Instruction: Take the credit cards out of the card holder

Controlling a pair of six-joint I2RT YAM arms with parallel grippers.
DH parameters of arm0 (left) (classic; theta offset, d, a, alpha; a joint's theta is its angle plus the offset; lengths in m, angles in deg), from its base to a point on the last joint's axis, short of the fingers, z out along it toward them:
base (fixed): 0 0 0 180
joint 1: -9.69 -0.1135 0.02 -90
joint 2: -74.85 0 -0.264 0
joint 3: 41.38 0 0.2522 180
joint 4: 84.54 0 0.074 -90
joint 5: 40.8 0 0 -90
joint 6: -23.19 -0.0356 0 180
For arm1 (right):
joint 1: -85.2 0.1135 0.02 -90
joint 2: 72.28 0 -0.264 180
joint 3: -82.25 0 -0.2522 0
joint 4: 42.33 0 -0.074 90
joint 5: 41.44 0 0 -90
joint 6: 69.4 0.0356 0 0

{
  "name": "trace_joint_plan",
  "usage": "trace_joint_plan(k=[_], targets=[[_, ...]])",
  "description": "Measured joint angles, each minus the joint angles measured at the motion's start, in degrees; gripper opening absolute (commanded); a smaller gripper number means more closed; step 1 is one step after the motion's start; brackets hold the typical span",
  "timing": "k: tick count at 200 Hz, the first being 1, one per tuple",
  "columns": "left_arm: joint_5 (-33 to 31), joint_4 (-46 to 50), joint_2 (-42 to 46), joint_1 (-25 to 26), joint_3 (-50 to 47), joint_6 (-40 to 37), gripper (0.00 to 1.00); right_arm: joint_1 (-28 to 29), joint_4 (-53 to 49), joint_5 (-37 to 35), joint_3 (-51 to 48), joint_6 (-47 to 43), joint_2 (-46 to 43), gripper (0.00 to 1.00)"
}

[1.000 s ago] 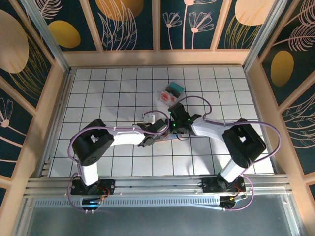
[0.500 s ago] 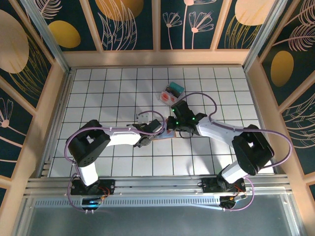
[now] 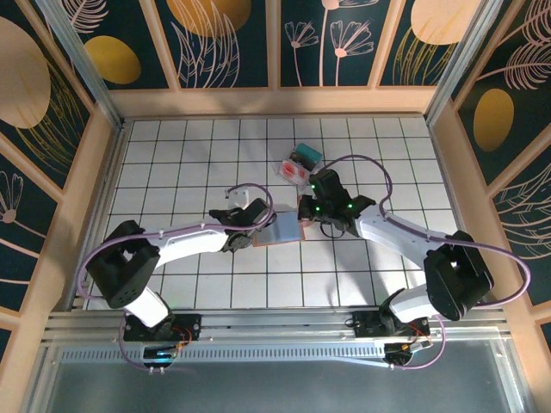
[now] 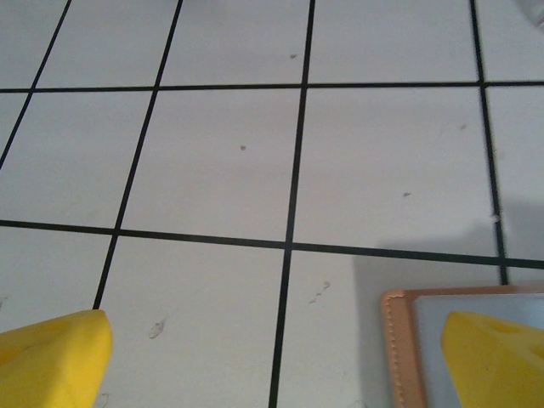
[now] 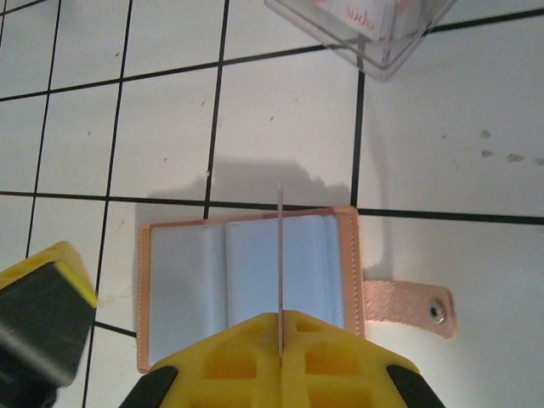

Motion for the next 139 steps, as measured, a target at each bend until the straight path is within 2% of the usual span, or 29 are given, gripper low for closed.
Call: trace_joint_plan(k=[36, 84, 139], targets=[[3.58, -0.55, 0.92, 0.72, -1.03, 1.03, 0.99, -2.4, 0.04, -1.75, 0.0, -4.26, -0.87, 0.0], [5.55, -0.15, -2.16, 5.27, -1.36, 3.67, 0.99, -5.51, 2.78, -2.29, 0.02, -9.88, -3.15, 0.0], [5.07, 0.09, -5.75, 5.25, -1.84, 4.76, 0.99, -9.22, 6.23, -0.31, 0.79, -12.63, -2.69, 0.0]])
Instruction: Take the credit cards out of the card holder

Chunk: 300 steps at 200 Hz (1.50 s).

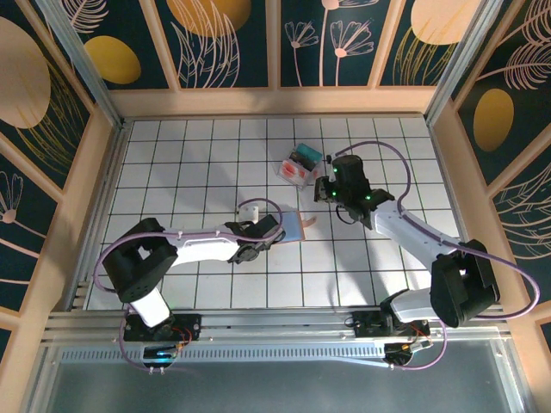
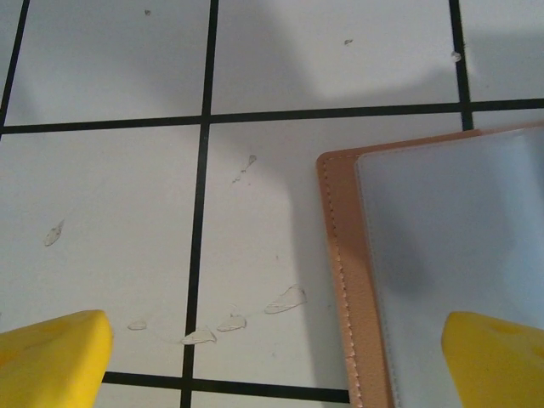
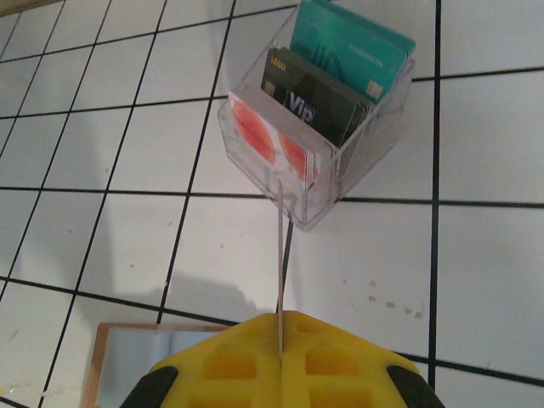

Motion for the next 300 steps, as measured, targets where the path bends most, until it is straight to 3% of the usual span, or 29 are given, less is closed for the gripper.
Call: trace_joint_plan(k=[104, 210, 300], targets=[[-1.75, 0.39, 1.14, -3.85, -1.92, -0.02, 0.99, -0.55, 2.45, 4.76, 9.92, -16.68, 11.87, 0.0], [-0.44, -5.25, 15.98, -6.45, -2.73, -0.5, 0.99, -2.56, 2.36, 12.85, 24.2, -39.26, 23.71, 0.0], [0.39, -8.41, 24.09, -9.03, -6.99, -1.33, 0.99, -4.02, -3.21, 15.76, 28.33, -46.8, 29.33, 0.0]])
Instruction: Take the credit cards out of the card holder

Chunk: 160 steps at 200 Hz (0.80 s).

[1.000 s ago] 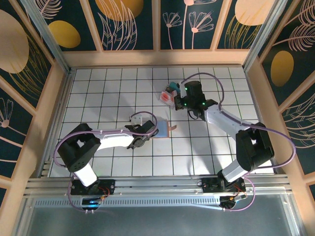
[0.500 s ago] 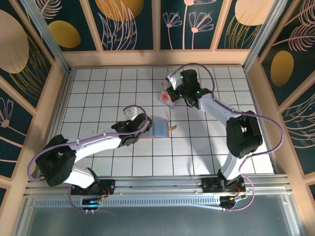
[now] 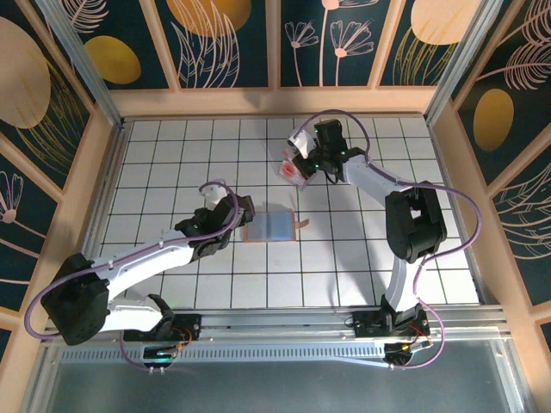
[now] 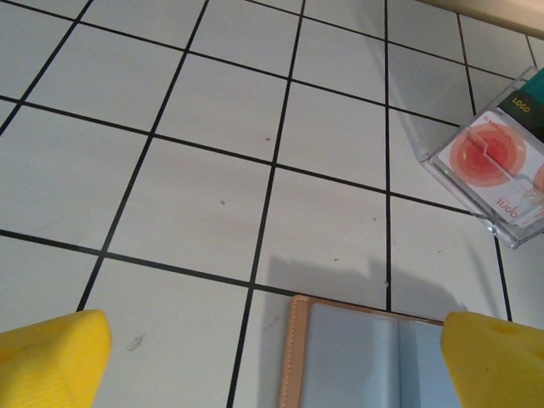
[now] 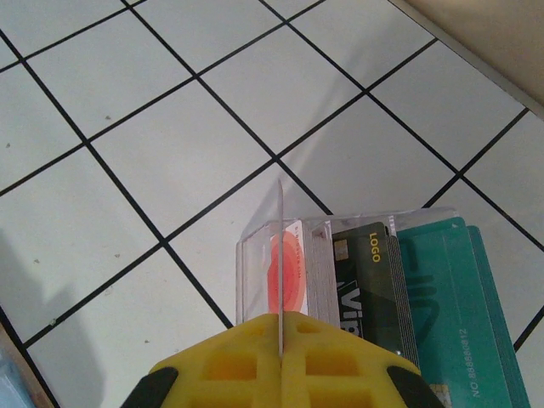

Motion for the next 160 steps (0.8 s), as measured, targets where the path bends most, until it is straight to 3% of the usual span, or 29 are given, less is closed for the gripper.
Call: trace_joint_plan(k=[160], targets=[[0.0, -1.31, 4.31, -1.25, -3.67, -0.02, 0.99, -1.22, -6.86, 0.17, 5.73, -1.9, 6.38, 0.0]])
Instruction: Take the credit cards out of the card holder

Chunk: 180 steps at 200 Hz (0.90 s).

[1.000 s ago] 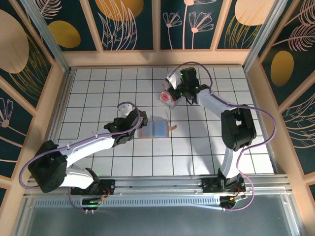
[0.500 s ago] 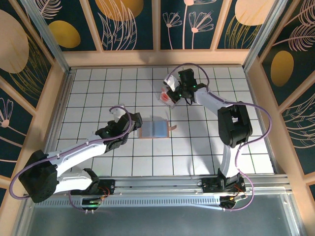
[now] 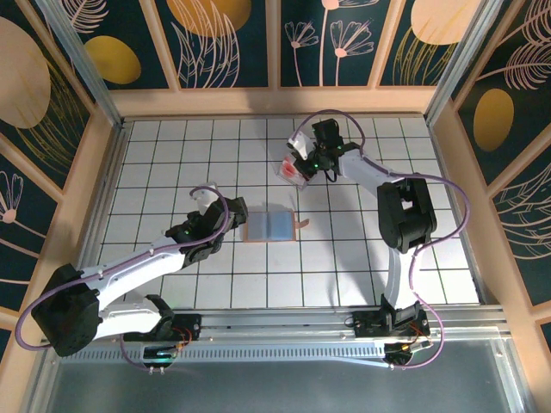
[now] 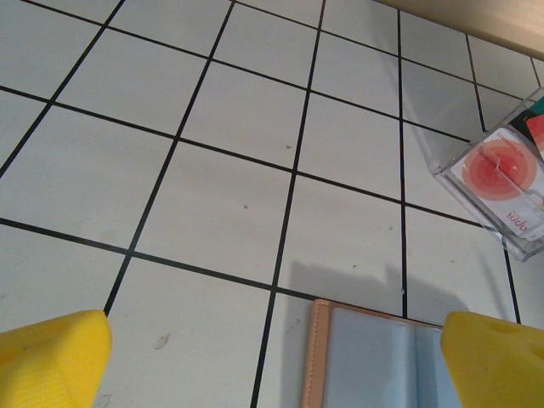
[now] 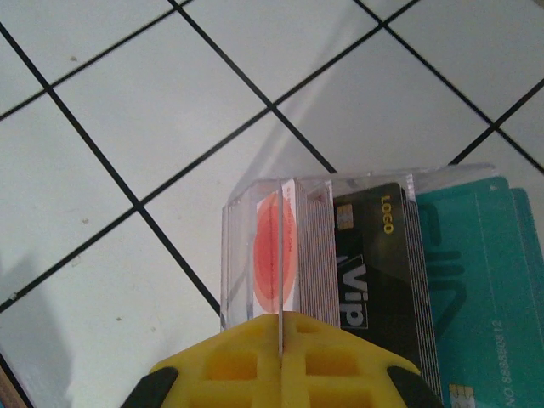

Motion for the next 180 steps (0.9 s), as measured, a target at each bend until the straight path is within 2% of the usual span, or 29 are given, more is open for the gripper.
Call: trace_joint_plan(k=[180], targets=[[-2.01, 0.7, 0.37, -0.66, 2.23, -0.92, 0.99, -0.17, -16.28, 4.24, 15.54, -2.56, 10.97, 0.0]])
